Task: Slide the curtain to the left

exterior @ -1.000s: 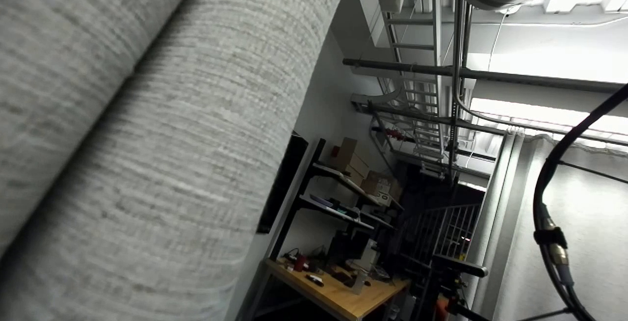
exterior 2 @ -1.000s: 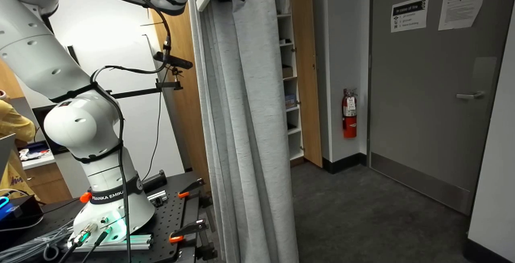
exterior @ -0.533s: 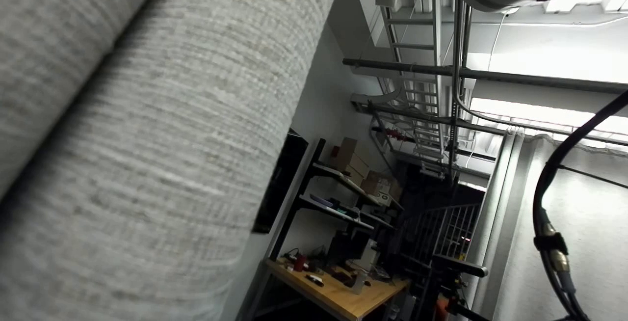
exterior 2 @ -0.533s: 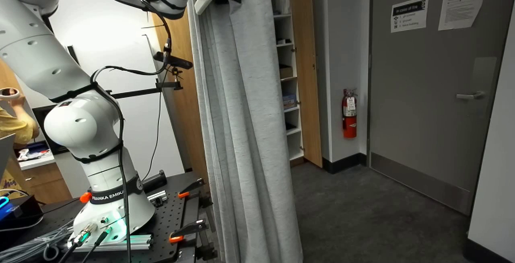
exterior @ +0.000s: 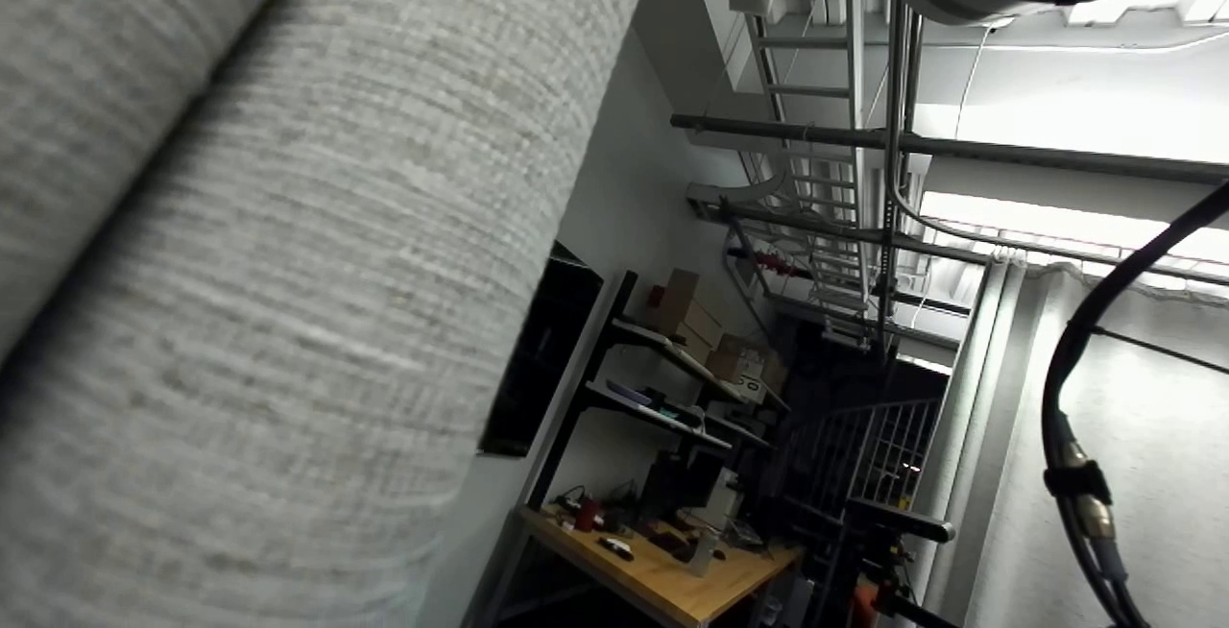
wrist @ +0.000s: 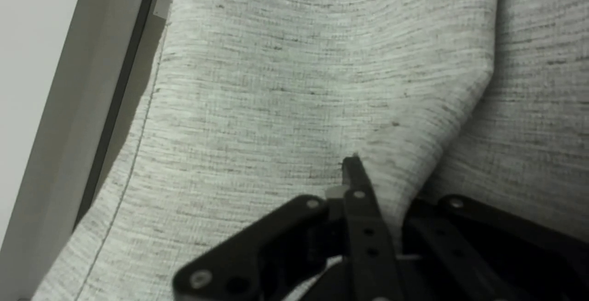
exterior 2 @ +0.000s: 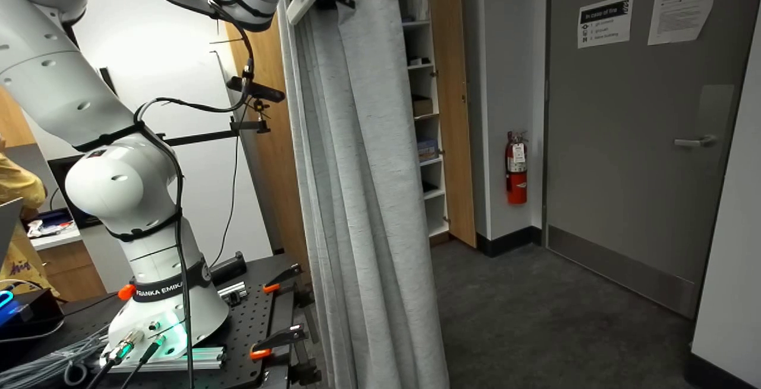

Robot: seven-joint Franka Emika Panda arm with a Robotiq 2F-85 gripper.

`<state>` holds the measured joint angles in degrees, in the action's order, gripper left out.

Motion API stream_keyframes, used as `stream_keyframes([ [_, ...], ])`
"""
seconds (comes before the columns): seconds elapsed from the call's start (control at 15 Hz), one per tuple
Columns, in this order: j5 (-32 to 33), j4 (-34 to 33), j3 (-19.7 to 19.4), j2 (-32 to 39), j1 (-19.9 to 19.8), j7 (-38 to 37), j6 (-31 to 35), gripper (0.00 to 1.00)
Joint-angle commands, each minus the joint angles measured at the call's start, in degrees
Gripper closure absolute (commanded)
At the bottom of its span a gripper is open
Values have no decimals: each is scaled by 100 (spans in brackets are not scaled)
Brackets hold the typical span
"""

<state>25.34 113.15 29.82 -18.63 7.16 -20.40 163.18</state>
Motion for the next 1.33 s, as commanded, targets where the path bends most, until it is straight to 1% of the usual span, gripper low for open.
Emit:
stream_keyframes([
  [0.0, -112, 449, 229, 321, 323, 65, 192, 100],
  [0.27, -73, 494, 271, 343, 304, 58, 416, 100],
  [0.73, 132, 509, 395, 242, 104, -89, 169, 100],
  [0.8, 234, 510, 440, 207, 23, -132, 112, 73],
  [0.87, 332, 508, 482, 183, -48, -172, 62, 72],
  [0.93, 411, 569, 564, 223, -72, -205, -121, 67],
  [1.0, 321, 894, 429, 308, 32, -32, -42, 59],
  [1.13, 319, 1302, 448, 512, 30, 135, -137, 43],
  [1.27, 217, 1410, 258, 721, 33, 618, -506, 29],
])
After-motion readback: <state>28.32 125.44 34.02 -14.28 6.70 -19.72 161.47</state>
